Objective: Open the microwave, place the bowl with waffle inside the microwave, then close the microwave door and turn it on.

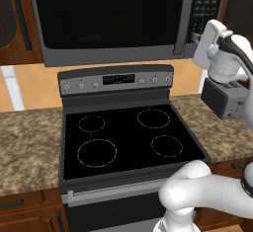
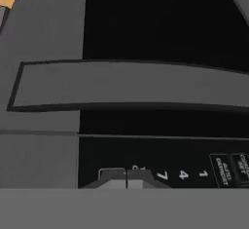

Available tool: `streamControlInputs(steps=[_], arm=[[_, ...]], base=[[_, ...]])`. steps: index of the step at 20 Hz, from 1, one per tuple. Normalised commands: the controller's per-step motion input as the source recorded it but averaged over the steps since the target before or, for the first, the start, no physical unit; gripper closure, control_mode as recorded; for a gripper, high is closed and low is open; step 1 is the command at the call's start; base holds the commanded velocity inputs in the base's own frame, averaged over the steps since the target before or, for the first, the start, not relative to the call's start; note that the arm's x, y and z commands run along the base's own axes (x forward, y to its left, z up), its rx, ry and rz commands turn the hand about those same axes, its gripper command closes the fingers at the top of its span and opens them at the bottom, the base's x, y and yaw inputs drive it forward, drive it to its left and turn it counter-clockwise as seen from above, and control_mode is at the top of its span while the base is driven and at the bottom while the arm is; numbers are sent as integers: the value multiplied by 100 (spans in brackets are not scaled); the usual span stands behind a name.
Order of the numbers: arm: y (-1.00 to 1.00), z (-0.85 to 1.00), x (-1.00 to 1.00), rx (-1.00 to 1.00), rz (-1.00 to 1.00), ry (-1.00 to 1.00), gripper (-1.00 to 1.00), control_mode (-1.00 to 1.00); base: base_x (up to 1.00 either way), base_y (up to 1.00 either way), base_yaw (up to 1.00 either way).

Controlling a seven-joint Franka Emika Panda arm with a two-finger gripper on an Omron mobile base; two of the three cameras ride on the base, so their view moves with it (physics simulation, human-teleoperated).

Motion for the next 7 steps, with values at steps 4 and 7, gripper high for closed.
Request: streamControlInputs(steps=[4, 7], arm=[[27, -96, 46, -4, 3, -25, 100, -100], [18, -55, 18, -10, -2, -2, 100, -100]], base=[[0, 0, 0], [0, 0, 0]])
